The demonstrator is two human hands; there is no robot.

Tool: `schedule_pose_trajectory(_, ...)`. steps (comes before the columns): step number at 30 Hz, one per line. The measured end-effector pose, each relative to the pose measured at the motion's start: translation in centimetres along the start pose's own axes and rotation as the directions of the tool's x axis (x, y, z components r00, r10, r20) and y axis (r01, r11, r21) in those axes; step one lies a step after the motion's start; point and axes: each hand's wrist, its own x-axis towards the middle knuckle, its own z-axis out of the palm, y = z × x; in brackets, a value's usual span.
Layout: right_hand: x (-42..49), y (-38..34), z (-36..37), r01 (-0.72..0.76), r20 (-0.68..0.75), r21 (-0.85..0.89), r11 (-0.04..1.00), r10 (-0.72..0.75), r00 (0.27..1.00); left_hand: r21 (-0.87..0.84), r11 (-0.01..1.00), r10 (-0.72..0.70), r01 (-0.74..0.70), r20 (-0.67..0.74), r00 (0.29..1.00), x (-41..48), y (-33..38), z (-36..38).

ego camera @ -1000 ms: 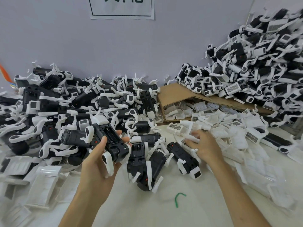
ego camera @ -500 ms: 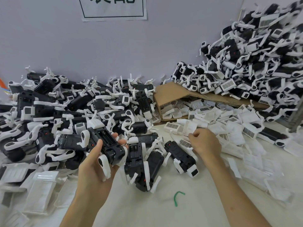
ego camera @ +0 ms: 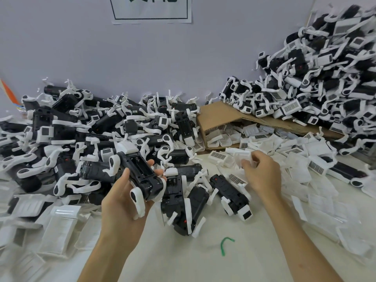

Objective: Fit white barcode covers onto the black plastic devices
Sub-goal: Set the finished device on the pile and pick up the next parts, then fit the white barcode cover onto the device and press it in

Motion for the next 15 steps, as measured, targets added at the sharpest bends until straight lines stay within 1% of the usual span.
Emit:
schedule_pose_trajectory(1,0.0,0.0,-0.2,0.003,-0.022,0.053,0.999,-0.002,1.000,-0.014,1.000,-0.003,0.003,0.013,1.000,-0.1,0.1,0.0)
schedule_pose_trajectory(3,-0.1,-0.3,-0.7,0.051,-0.081,0.102,0.993,-0.042,0.996,-0.045,0.999,-0.021,0.023,0.040,0.999,-0.1,0.2,-0.1)
schedule_pose_trajectory(6,-0.4,-1.6,-0.9,0.135,-0.118,0.093,0.987,-0.124,0.985,-0.034,0.999,-0.009,0.012,0.082,0.997,-0.2,0.4,0.0)
schedule_pose_trajectory(9,-1.2,-2.8,-1.3,0.209,-0.087,0.105,0.972,-0.201,0.976,0.099,0.994,0.022,-0.035,0.128,0.992,-0.1,0.3,-0.1)
schedule_pose_trajectory(11,-1.6,-3.2,-1.6,0.247,-0.095,0.144,0.958,-0.235,0.967,0.154,0.988,-0.010,-0.009,0.123,0.992,-0.1,0.2,-0.1)
schedule_pose_trajectory(13,-1.8,-3.6,-1.8,0.248,-0.066,0.212,0.945,-0.239,0.969,0.174,0.985,-0.013,-0.007,0.113,0.993,0.0,0.1,-0.3)
schedule_pose_trajectory(15,-2.2,-4.5,-2.0,0.202,0.022,0.321,0.925,-0.221,0.975,0.183,0.983,-0.002,-0.027,0.154,0.988,0.0,0.1,-0.2)
